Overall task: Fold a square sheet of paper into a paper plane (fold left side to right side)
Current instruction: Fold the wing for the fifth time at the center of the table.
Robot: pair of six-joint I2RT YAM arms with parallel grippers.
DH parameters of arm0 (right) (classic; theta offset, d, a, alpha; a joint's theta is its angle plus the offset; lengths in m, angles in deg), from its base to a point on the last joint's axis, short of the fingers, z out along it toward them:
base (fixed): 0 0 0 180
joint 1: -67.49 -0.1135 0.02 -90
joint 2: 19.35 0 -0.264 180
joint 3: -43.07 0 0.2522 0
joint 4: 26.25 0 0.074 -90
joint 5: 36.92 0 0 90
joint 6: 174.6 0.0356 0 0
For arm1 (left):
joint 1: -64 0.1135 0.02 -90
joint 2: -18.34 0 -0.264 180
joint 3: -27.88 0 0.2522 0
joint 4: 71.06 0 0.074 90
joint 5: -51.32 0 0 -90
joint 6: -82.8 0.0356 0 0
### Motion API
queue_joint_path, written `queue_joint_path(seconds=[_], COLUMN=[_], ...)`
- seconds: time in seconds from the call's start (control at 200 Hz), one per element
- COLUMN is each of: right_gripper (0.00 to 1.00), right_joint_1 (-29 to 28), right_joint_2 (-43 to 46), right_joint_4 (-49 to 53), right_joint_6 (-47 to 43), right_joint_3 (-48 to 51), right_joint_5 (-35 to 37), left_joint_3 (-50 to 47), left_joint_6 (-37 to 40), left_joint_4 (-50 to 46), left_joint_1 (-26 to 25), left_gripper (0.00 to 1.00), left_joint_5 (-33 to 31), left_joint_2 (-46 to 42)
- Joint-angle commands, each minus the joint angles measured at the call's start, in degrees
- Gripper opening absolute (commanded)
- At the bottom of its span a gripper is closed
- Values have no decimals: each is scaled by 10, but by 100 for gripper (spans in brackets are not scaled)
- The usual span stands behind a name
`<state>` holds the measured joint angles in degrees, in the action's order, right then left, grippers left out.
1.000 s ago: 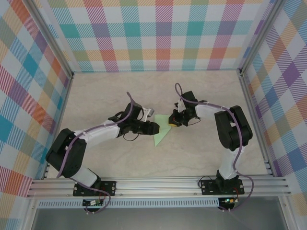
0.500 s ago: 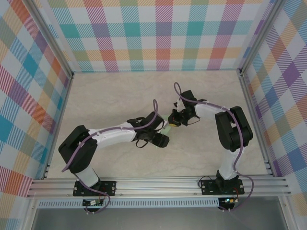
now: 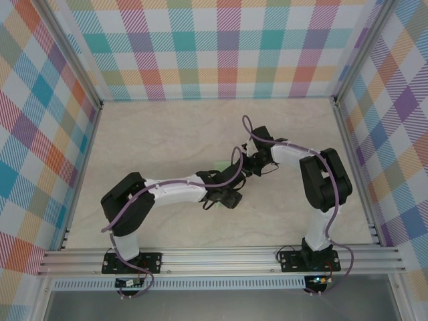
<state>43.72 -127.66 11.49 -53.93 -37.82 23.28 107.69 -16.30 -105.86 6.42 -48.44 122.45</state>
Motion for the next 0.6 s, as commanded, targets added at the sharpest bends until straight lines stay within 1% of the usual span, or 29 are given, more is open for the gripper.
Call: queue_joint_path(seconds=[0.0,0.145,0.515,0.595], right_gripper=[0,0,0,0], right_joint_1=[-6,-7,-11,-12], right_joint_2=[1,-1,-8,-9], right_joint_4=[17,21,35,40], right_joint_6=[0,-1,-7,-8], right_joint_3=[-18,-21,-32,-33], right_joint_5=[-6,-6,3,5], left_joint_3=[12,11,-6,-10], left_joint_6=[8,4,-4,-7], left_joint_4=[-21,-29,-19,-16], left_joint_1=[-4,-5,-5,-5], left_gripper=[61,57,39,36], left_joint_5=[-50,-73,-63,-62], left_joint_2=[12,18,26,28])
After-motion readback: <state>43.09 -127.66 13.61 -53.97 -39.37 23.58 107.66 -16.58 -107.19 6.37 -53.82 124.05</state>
